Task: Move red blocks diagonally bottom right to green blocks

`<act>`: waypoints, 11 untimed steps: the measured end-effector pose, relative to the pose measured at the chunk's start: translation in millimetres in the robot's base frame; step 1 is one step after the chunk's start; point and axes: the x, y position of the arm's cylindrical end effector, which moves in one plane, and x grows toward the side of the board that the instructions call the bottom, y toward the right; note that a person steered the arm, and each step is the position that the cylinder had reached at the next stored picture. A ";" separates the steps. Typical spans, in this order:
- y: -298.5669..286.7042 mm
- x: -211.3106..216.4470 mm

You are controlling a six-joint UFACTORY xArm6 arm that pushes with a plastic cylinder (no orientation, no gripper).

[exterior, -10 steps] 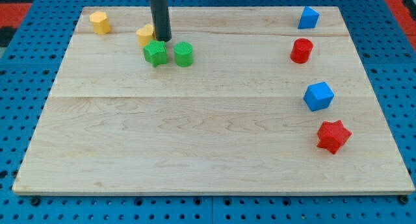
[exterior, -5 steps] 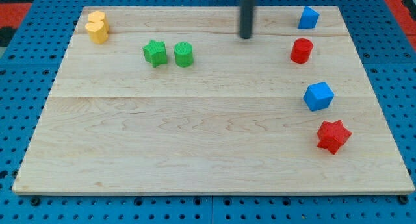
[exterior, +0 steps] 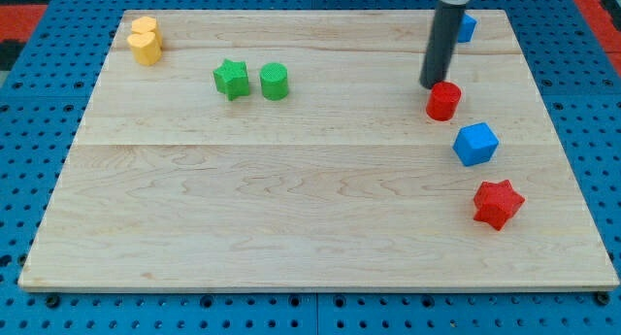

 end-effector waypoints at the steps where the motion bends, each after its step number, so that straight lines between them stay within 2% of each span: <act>1: 19.7 5.7; 2: 20.9 27.0; 4: -74.1 64.2; 5: -92.4 114.2; 6: -79.5 143.0; 7: -75.9 207.3; 8: -42.7 266.6; 9: 42.1 260.2; 10: 89.6 234.2; 11: 44.5 199.7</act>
